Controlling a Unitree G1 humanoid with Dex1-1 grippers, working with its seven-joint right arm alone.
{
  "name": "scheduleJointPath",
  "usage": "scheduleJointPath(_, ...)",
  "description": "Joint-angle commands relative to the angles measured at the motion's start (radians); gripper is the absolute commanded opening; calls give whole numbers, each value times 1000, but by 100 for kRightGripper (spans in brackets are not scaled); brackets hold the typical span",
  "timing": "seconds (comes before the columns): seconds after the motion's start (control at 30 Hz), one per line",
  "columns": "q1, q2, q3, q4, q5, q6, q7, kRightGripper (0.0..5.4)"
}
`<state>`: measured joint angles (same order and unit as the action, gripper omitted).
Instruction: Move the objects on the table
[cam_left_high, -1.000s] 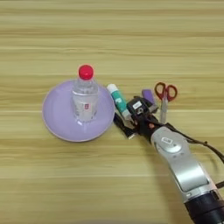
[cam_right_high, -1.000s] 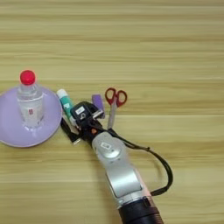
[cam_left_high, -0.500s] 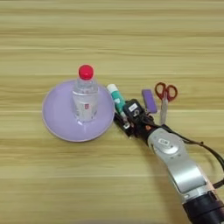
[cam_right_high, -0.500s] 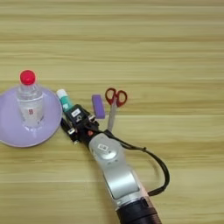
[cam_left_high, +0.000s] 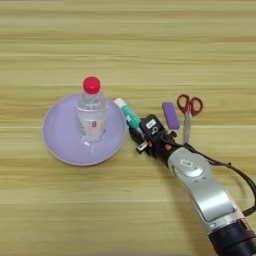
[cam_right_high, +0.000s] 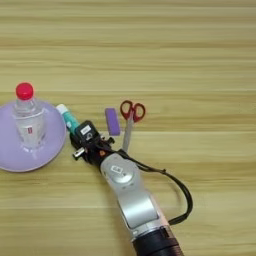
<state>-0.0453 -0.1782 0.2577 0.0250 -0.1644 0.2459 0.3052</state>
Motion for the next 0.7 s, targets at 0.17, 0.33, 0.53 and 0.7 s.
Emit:
scheduleJointPath(0.17,-13,-4,-57,28,-2,13,-59,168)
scheduleJointPath(0.33,-26,10,-105,21,8,-6,-99,168)
scheduleJointPath(0.53,-16,6,-142,-47,9,-9,-120,168)
scheduleJointPath(0.7,-15,8,-179,-92,14,-4,-133,168)
